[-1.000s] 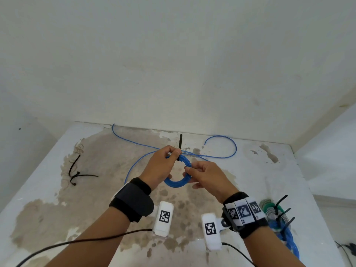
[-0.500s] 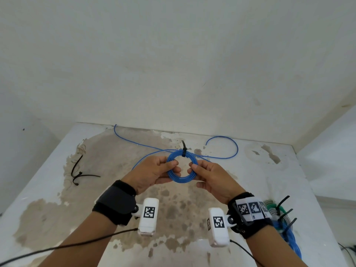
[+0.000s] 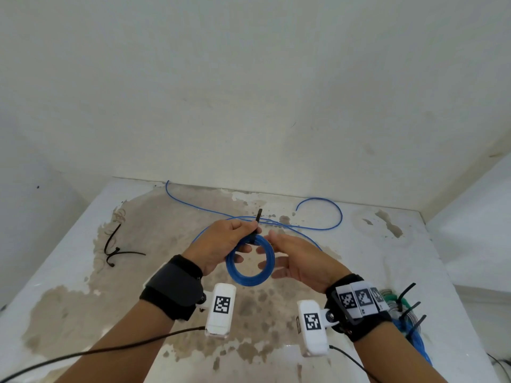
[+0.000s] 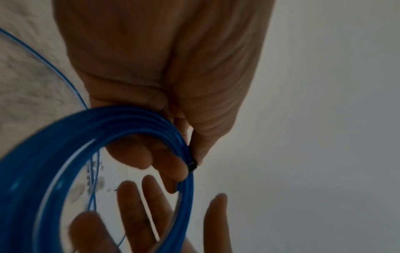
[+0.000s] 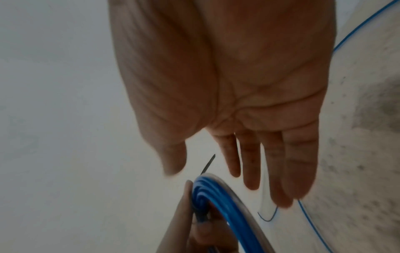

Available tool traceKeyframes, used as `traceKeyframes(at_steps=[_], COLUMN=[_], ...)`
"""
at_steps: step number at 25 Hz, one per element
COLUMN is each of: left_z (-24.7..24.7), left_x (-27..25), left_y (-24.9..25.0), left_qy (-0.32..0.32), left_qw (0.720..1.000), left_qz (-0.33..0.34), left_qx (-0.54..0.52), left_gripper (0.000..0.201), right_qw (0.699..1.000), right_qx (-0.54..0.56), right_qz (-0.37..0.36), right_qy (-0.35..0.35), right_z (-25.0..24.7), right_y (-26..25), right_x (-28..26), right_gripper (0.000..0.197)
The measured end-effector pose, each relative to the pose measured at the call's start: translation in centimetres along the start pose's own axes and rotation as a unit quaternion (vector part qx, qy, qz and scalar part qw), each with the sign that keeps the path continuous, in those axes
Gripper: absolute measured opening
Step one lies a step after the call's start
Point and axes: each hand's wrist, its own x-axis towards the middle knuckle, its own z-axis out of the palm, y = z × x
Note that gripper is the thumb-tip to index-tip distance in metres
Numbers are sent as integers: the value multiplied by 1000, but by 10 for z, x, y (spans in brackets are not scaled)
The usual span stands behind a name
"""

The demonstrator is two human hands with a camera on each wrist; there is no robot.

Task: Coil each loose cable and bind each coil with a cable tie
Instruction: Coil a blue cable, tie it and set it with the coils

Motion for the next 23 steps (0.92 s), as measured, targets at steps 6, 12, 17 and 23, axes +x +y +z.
traceKeyframes(at_steps=[6, 12, 17, 23], left_z=[12, 15, 15, -7], left_x=[-4, -5, -7, -3], left_y=[-5, -14, -13, 1], left_qy=[-25, -16, -19, -4], left_qw=[998, 998, 997, 1000], left_qz=[26, 32, 23, 17], left_qx=[56, 46, 70, 12], left_gripper=[29, 21, 19, 23], right_qw=[993, 989, 985, 984], right_qx=[14, 15, 65, 162], right_qz=[-9, -9, 18, 15], right_qy=[118, 146, 158, 69], right_z=[10, 10, 19, 20], right_y=[-23, -22, -16, 10], right_x=[19, 27, 33, 28], right_gripper=[28, 22, 23, 43])
